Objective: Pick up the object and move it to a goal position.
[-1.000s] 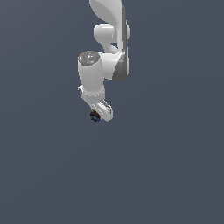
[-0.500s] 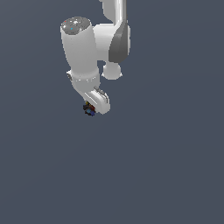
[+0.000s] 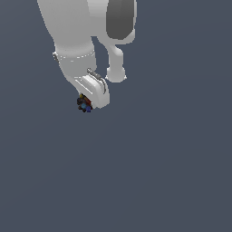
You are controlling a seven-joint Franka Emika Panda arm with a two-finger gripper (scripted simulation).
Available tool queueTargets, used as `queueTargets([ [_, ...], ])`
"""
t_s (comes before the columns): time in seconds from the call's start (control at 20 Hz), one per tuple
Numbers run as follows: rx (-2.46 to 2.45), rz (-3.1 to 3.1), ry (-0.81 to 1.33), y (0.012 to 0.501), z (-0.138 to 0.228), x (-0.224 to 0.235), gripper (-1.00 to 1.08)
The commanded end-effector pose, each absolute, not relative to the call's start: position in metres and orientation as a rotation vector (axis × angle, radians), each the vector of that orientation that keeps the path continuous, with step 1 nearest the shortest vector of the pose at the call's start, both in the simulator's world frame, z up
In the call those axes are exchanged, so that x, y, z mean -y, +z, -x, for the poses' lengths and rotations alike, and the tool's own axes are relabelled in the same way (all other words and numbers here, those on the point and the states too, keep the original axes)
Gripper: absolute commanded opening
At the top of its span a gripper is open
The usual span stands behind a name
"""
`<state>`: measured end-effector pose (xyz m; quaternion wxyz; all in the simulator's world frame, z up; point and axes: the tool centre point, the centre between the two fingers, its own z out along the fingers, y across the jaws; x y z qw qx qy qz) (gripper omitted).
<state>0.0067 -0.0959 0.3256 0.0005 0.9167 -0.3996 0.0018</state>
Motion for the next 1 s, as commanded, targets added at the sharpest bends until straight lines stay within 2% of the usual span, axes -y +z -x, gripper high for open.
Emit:
queueTargets([
  [0.0, 1.254, -2.879, 0.005, 0.345, -0.014, 0.098, -1.0],
  [0.95, 1.251, -2.881, 0.001, 0.44, -0.053, 0.109, -1.0],
])
